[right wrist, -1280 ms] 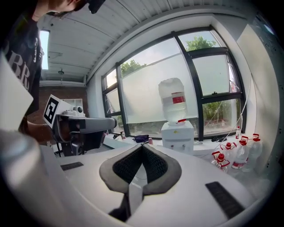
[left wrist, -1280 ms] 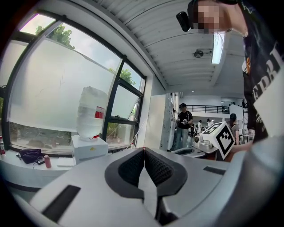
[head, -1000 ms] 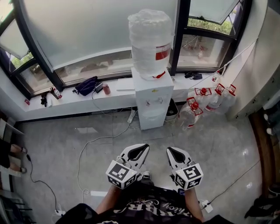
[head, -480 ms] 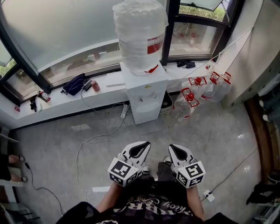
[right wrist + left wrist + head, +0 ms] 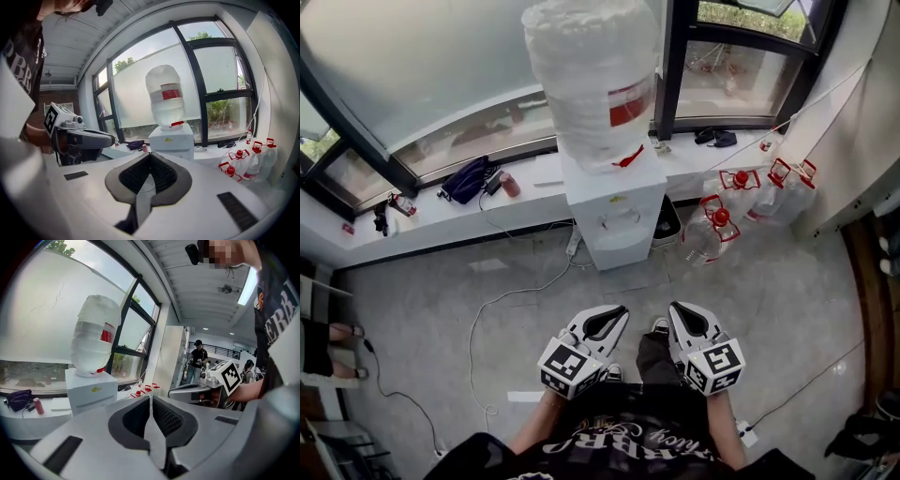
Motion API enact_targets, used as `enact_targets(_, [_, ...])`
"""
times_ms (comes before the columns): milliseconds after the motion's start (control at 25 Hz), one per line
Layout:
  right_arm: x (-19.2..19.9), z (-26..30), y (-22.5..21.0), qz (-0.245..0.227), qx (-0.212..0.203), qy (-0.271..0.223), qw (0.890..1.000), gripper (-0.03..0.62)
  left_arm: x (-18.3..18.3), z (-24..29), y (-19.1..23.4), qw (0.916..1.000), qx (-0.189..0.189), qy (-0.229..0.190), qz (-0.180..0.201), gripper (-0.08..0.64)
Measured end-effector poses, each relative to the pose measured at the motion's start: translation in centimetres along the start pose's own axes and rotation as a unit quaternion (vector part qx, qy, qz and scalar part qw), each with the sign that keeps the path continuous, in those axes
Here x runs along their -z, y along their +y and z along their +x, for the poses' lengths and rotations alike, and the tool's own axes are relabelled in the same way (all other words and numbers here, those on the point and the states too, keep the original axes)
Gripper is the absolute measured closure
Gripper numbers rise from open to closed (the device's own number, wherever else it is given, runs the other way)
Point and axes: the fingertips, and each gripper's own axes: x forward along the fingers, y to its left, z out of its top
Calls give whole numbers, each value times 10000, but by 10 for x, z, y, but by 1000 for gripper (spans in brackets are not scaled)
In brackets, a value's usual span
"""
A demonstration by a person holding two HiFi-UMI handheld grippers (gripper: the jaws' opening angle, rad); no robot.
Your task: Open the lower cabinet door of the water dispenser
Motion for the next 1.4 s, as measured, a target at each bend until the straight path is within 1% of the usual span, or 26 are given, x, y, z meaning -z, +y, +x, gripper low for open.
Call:
enact_targets(200, [-17, 27, -78, -191, -119, 26, 9997, 577, -21, 70, 13, 9999, -79, 42, 107, 540])
enact_targets(320, [-15, 45, -135, -240, -172, 41, 9996, 575, -27, 119, 22, 9996, -172, 159, 160, 540])
enact_targets(480, [9, 77, -195, -249, -321, 200, 9990, 574, -25, 170, 36, 9981, -337, 454, 231, 540])
enact_targets(600, [33, 106, -229, -380, -364, 394, 9978, 569, -17, 202, 46, 9973, -390, 595, 156, 540])
enact_targets(680, [50, 129, -247, -486, -407, 492, 9968, 566, -4, 224, 54, 9966, -384, 726, 106, 540])
enact_targets(840, [100, 180, -281, -680, -570, 751, 9932, 551, 31, 266, 77, 9946, -391, 954, 146, 540])
enact_targets(1000, [158, 233, -305, -687, -765, 908, 9905, 525, 76, 300, 112, 9928, -479, 1091, 103, 540])
enact_targets(1160, [222, 287, -313, -710, -977, 1095, 9866, 481, 126, 323, 146, 9901, -501, 1305, 156, 540])
enact_targets(1240, [249, 312, -314, -737, -1039, 1137, 9853, 471, 150, 331, 159, 9886, -491, 1411, 212, 540])
enact_targets(1360, [285, 347, -318, -916, -1106, 1230, 9820, 470, 183, 344, 175, 9876, -493, 1471, 247, 540])
enact_targets(1400, [296, 357, -318, -1007, -1154, 1287, 9798, 458, 194, 348, 178, 9873, -493, 1488, 257, 540])
